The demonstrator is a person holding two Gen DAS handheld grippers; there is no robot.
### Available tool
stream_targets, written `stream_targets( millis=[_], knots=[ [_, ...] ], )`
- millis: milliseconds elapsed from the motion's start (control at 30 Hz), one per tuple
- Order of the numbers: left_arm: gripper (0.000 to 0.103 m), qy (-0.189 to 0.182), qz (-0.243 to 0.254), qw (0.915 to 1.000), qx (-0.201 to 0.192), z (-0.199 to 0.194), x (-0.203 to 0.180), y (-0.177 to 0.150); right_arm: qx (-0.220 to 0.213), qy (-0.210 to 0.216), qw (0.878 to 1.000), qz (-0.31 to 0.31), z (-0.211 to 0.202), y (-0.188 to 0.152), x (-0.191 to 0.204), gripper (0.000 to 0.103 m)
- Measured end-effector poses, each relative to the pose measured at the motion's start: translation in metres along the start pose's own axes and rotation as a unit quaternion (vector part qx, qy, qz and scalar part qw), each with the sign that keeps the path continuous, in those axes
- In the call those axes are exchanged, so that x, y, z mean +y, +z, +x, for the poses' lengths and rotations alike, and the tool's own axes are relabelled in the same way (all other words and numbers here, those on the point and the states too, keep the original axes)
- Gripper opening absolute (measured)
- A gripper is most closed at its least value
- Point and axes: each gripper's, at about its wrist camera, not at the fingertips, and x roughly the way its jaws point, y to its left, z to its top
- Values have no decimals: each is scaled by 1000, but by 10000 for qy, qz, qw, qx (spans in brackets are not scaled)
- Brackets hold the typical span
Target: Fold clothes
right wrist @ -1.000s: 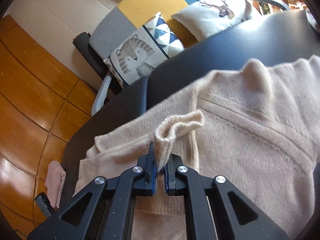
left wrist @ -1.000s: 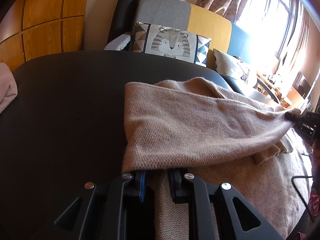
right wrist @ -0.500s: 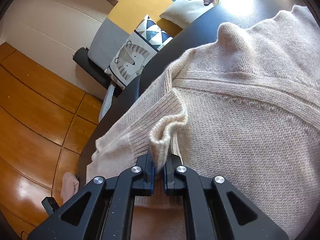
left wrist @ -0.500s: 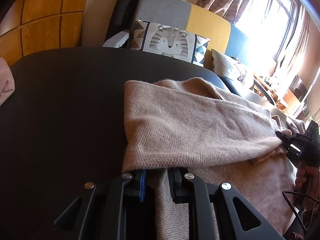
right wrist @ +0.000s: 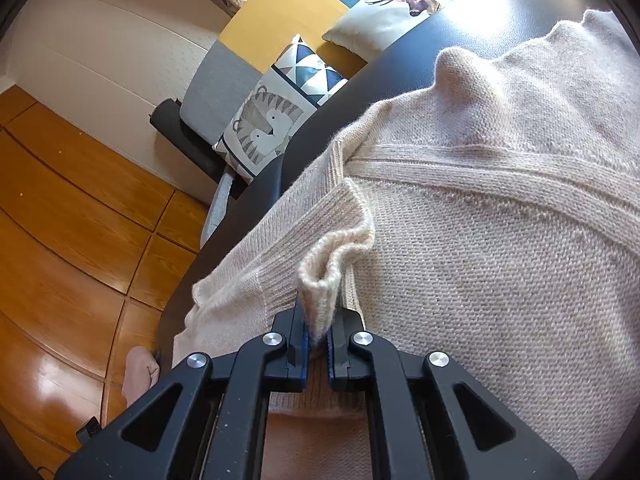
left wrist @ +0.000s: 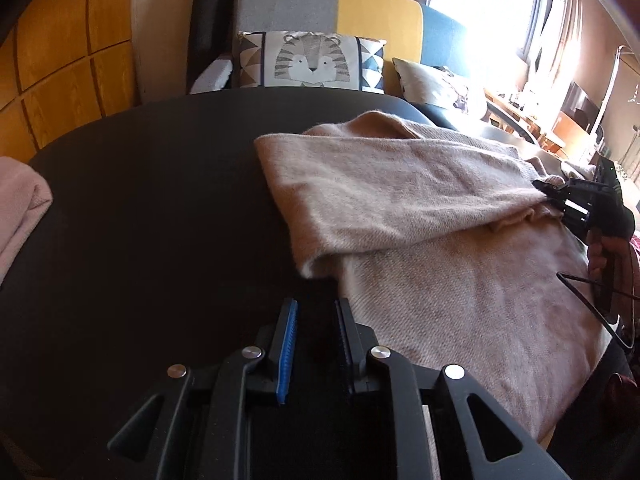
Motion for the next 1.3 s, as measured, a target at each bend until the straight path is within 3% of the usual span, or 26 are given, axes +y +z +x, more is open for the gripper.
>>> stream_targets(
  millis=[133, 200, 333, 500, 733, 900, 1133, 1300],
  knots=[
    [18, 48, -202, 9967, -783, -23, -3, 15, -7, -4, 10000, -12, 1, 0, 2, 4],
    [19, -45, -263, 9952, -937, -18, -10, 31, -4, 27, 10000, 13, 1, 1, 1, 4],
    [19, -62, -250, 9975, -652, 21, -24, 58, 5, 64, 10000, 23, 0, 0, 0, 4],
    [19, 235, -531, 9981, -228, 54, -18, 57, 18, 54, 10000, 15, 1, 1, 1, 4],
    [19, -543, -1282, 9896, -355, 49, 19, 37, 19, 30, 10000, -8, 2, 2, 1, 4],
    [19, -385, -1800, 9800, -763, 30, 27, 53, 7, 49, 10000, -8, 1, 2, 0, 4],
    [21, 153, -1286, 9900, -555, 64, -15, 72, 5, 75, 10000, 2, 0, 1, -2, 4],
    [21, 407, -1045, 9928, -428, 83, -36, 81, 13, 63, 10000, 25, 0, 2, -1, 4]
  ],
)
